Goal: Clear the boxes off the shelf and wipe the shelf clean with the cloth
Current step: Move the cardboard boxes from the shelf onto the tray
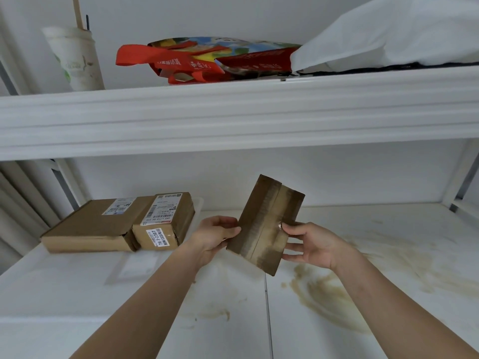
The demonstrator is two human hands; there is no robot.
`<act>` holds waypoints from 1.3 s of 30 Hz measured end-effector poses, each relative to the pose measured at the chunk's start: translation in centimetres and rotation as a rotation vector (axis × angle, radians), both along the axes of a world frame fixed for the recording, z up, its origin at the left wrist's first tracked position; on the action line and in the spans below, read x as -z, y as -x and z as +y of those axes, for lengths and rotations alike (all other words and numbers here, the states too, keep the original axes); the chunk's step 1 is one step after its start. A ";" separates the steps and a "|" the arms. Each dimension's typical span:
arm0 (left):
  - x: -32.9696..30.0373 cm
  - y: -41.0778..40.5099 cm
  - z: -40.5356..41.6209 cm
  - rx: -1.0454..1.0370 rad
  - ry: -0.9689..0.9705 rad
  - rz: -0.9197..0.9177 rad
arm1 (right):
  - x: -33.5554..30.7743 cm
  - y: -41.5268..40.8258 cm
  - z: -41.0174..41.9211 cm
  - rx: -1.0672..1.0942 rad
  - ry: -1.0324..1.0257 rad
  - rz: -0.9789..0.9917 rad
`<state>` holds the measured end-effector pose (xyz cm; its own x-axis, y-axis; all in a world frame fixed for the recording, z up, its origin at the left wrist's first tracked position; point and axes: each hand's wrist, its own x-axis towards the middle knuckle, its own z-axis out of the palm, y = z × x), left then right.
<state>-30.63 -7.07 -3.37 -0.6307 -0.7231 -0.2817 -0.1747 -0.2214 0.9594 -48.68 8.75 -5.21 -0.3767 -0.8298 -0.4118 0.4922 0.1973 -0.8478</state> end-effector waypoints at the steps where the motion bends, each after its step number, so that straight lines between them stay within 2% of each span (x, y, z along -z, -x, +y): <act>1: 0.1 0.0 -0.1 -0.013 -0.029 0.006 | -0.1 -0.1 0.0 -0.007 0.013 0.018; 4: 0.3 -0.2 -0.4 -0.017 -0.091 -0.019 | 0.0 -0.1 0.0 -0.002 0.059 0.062; 13: -1.8 -0.6 0.0 0.076 -0.104 -0.138 | 0.1 -0.3 -0.8 -0.017 0.154 0.161; 20: -4.0 -1.1 0.2 0.130 -0.174 -0.151 | -0.2 0.0 -1.2 -0.053 0.109 0.311; 26: -4.9 -1.2 1.3 0.168 -0.271 -0.139 | -0.6 -0.7 -1.9 0.007 0.094 0.589; 32: -5.9 -1.5 1.7 0.092 -0.426 0.021 | -1.6 -2.4 -2.4 0.155 0.214 0.921; 36: -6.0 -2.1 1.3 0.062 -0.455 0.144 | -2.4 -3.5 -3.2 0.249 0.295 1.143; 39: -5.8 -2.8 0.8 0.037 -0.411 0.196 | -2.6 -4.2 -4.0 0.292 0.330 1.216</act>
